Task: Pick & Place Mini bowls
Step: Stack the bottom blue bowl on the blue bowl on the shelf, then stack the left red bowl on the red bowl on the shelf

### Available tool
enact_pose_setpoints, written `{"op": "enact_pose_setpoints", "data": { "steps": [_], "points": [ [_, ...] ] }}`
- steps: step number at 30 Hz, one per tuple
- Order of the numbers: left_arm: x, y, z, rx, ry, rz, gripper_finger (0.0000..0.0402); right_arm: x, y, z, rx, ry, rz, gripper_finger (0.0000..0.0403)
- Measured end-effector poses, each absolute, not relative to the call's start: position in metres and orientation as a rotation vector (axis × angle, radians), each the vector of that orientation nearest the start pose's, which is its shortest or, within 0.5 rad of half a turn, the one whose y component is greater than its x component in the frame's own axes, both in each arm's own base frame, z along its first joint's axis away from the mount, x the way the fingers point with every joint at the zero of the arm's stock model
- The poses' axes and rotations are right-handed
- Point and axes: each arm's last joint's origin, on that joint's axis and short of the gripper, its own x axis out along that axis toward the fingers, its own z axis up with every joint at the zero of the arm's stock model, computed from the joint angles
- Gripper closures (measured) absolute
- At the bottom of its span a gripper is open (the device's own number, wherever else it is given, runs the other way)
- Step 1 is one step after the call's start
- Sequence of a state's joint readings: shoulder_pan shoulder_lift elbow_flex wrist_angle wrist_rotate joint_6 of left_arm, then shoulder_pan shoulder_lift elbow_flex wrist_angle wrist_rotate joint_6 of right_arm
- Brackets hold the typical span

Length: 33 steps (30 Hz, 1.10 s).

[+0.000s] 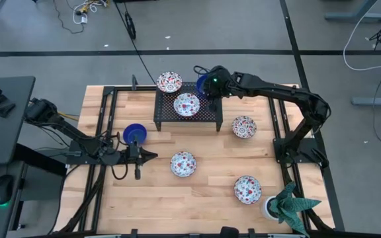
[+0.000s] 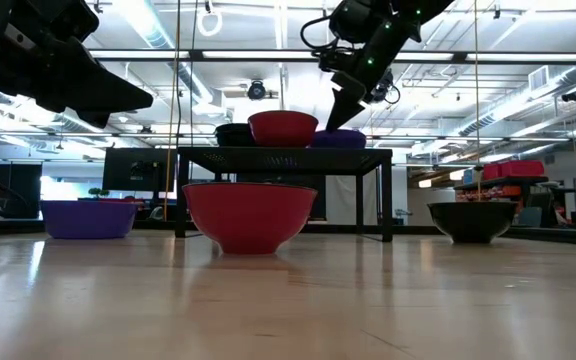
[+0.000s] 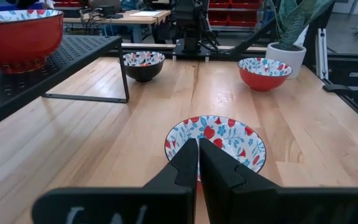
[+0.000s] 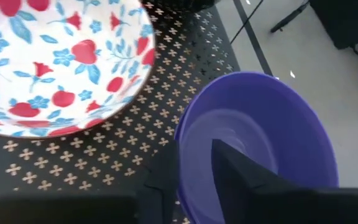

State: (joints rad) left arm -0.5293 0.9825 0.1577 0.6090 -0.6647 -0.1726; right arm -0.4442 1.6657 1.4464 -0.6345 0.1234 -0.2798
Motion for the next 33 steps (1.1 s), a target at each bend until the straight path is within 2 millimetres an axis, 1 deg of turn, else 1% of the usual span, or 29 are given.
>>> {"op": "enact_pose_setpoints", "data": {
  "steps": [5, 8, 11, 14, 17, 19, 22, 25, 27, 29, 33],
  "points": [
    [0.158, -0.072, 0.165, -0.052, 0.167, 0.142, 0.0380, 0.325, -0.158, 0.302, -0.145, 0.901, -0.406, 0.0291],
    [0.158, -0.072, 0.165, -0.052, 0.167, 0.141, 0.0380, 0.328, -0.154, 0.305, -0.176, 0.877, -0.431, 0.0291],
    [0.158, -0.072, 0.165, -0.052, 0.167, 0.141, 0.0380, 0.333, -0.144, 0.309, -0.190, 0.844, -0.432, 0.0295],
    [0.158, -0.072, 0.165, -0.052, 0.167, 0.141, 0.0380, 0.338, -0.125, 0.314, -0.170, 0.807, -0.404, 0.0302],
    [0.158, -0.073, 0.165, -0.055, 0.170, 0.118, 0.0380, 0.345, -0.097, 0.317, -0.121, 0.768, -0.335, 0.0317],
    [0.158, -0.073, 0.164, -0.059, 0.174, 0.086, 0.0380, 0.353, -0.072, 0.315, -0.133, 0.730, -0.258, 0.0332],
    [0.158, -0.075, 0.165, -0.073, 0.174, 0.049, 0.0380, 0.362, -0.030, 0.299, -0.182, 0.680, -0.141, 0.0361],
    [0.158, -0.075, 0.166, -0.095, 0.169, 0.026, 0.0380, 0.364, 0.012, 0.285, -0.174, 0.581, -0.060, 0.0393],
    [0.158, -0.076, 0.167, -0.095, 0.160, 0.006, 0.0381, 0.363, 0.038, 0.276, -0.151, 0.499, -0.012, 0.0398],
    [0.159, -0.077, 0.169, -0.081, 0.139, -0.008, 0.0380, 0.360, 0.062, 0.267, -0.122, 0.417, 0.022, 0.0392],
    [0.159, -0.078, 0.177, -0.051, 0.069, -0.058, 0.0381, 0.345, 0.103, 0.252, -0.051, 0.247, 0.061, 0.0386]
  ]
}}
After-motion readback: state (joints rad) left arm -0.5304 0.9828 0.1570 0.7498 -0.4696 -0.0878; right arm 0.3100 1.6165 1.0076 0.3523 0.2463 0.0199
